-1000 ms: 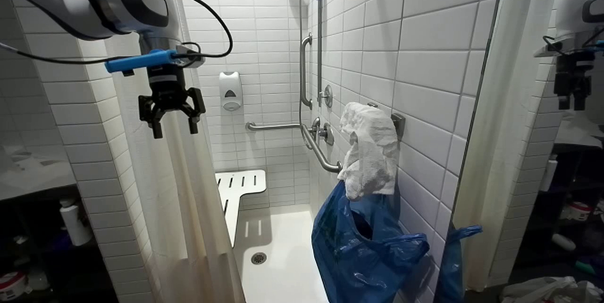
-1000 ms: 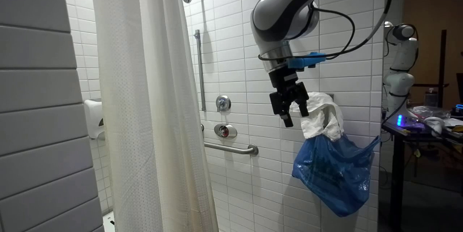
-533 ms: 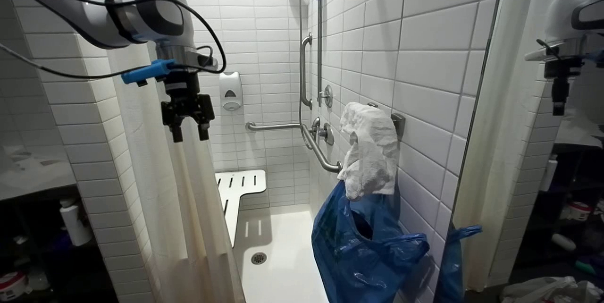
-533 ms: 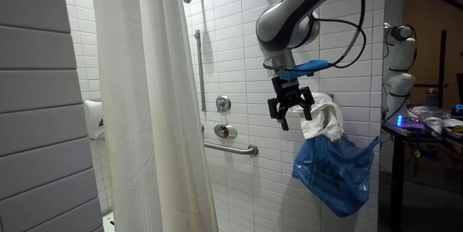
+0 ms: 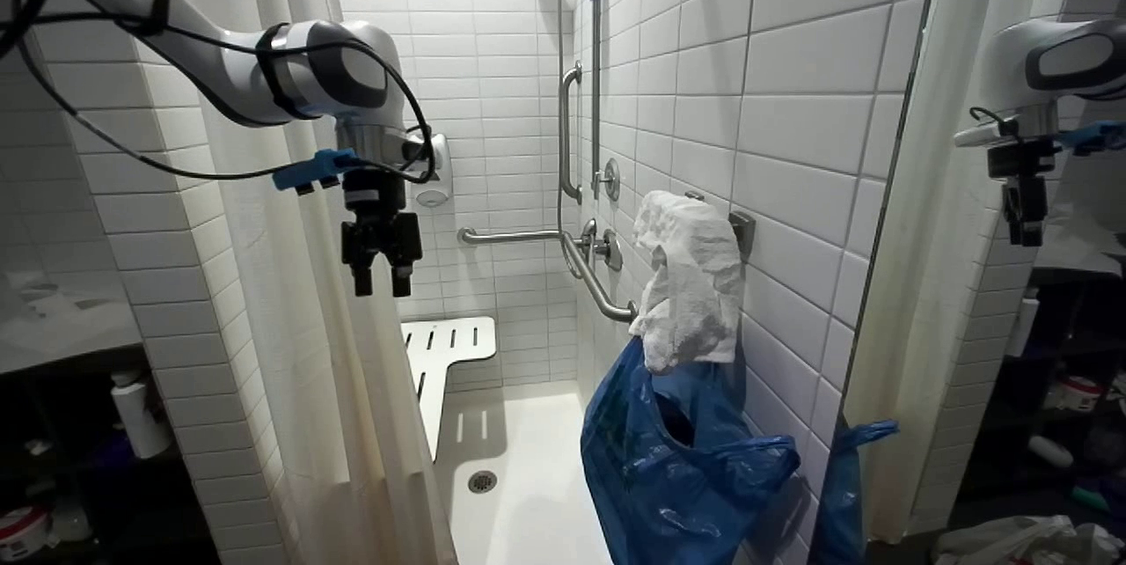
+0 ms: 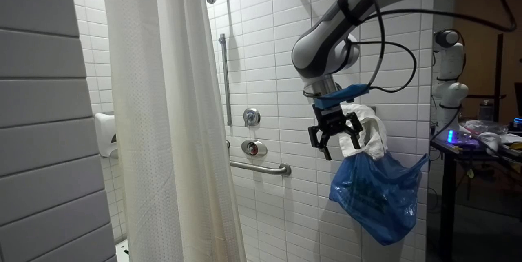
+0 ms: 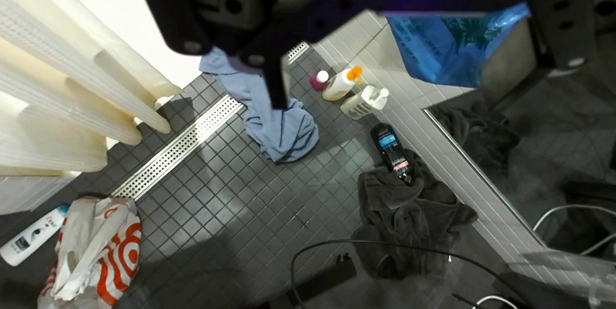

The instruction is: Put the white towel in the plastic

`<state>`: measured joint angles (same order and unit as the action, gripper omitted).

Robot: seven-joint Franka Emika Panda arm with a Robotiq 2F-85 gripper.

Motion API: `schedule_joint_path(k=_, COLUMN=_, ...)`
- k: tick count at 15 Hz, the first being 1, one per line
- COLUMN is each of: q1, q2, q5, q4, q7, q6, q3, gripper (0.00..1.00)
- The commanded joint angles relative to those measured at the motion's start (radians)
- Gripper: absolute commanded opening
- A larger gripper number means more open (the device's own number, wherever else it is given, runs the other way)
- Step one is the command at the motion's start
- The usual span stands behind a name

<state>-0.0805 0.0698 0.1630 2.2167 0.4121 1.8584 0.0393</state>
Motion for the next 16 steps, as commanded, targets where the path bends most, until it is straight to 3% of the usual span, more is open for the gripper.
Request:
schedule_joint_path(k=1, q1=-0.007, q2=-0.053, q5=-0.041, q4=-0.05, q7=0.134, q6=0.002, q3=0.014, gripper=1.0)
schedule_joint_path(k=9, q1=-0.028, q2=-0.119, q5=-0.054, q4=-0.089, q7=0.424, q6=0.107, q3=0.074, gripper=1.0)
schedule_joint_path(k=16, q1=-0.021, q2=-0.135, q5=0.146, q4=-0.068, q7=0.823, q6=0.311, q3=0.107, gripper=1.0)
